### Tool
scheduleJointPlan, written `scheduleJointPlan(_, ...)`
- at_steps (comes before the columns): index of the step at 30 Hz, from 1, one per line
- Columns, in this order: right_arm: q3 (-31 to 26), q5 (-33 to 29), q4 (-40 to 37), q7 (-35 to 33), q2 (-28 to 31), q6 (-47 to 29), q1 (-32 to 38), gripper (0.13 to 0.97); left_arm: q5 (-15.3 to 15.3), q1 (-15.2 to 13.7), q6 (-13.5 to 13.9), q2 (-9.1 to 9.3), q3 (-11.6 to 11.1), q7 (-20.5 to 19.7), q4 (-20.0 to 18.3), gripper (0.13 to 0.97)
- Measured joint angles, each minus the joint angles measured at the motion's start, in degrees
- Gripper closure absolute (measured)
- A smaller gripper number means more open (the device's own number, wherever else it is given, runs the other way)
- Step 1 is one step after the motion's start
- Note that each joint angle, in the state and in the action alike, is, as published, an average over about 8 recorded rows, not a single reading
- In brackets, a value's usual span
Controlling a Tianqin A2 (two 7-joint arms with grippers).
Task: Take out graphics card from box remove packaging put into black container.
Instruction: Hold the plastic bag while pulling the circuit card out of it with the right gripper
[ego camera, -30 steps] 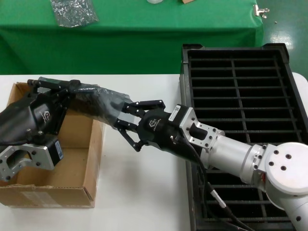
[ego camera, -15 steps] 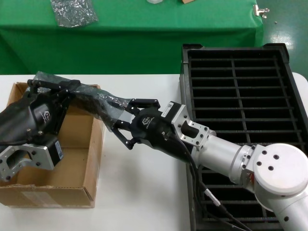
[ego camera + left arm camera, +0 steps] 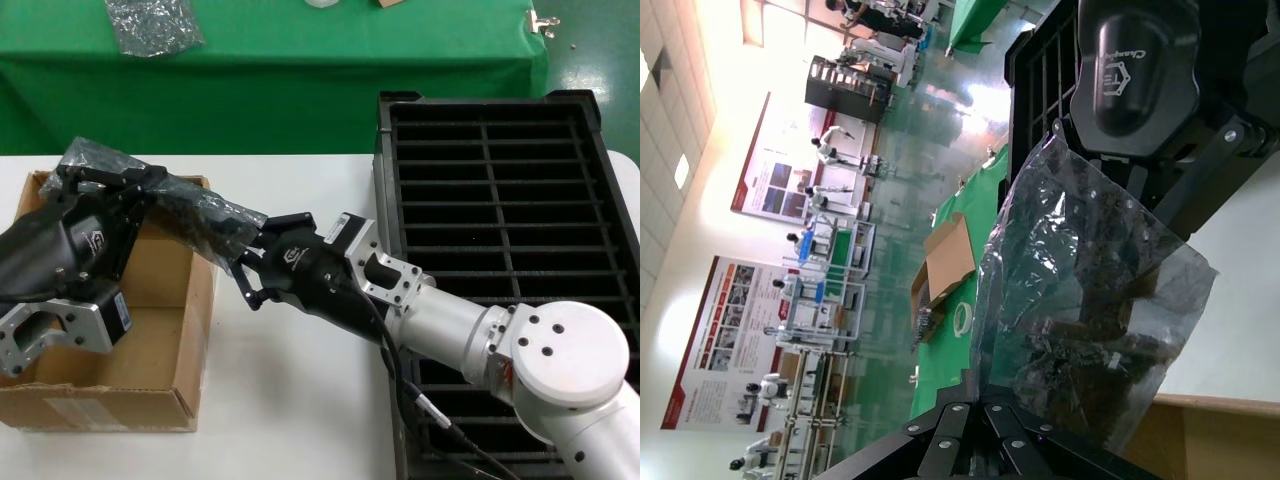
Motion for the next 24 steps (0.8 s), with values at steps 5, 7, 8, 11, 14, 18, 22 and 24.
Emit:
scheduleJointPlan(5, -0.2, -0.2, 0.7, 1.5, 0.0, 0.4, -0.4, 0.935, 0.0, 0.0, 0.0, 0.00, 0.0, 0.0, 0.0, 0.958)
scheduleJointPlan(7, -0.3, -0.5, 1.2, 2.6, 0.2, 0.7, -0.7, 0.937, 0.0, 0.0, 0.0, 0.00, 0.0, 0.0, 0.0, 0.958)
scheduleJointPlan(8, -0.3, -0.6, 1.5, 3.2, 0.2, 0.9, -0.9, 0.938, 0.0, 0.0, 0.0, 0.00, 0.0, 0.0, 0.0, 0.958)
scheduleJointPlan(11, -0.4, -1.0, 2.3, 4.9, 0.5, 1.5, -1.5, 0.939, 0.0, 0.0, 0.0, 0.00, 0.0, 0.0, 0.0, 0.958)
scheduleJointPlan(14, -0.5, -1.3, 2.9, 6.3, 0.6, 2.1, -2.2, 0.939, 0.0, 0.0, 0.0, 0.00, 0.0, 0.0, 0.0, 0.958)
scheduleJointPlan(18, -0.5, -1.5, 3.1, 7.5, 0.6, 2.8, -3.0, 0.904, 0.0, 0.0, 0.0, 0.00, 0.0, 0.0, 0.0, 0.958)
scheduleJointPlan(22, -0.2, -1.2, 2.5, 7.7, 0.2, 3.2, -3.2, 0.869, 0.0, 0.0, 0.0, 0.00, 0.0, 0.0, 0.0, 0.958)
scheduleJointPlan(24, 0.0, -0.8, 2.0, 7.4, -0.1, 3.3, -3.1, 0.855, 0.0, 0.0, 0.0, 0.00, 0.0, 0.0, 0.0, 0.958)
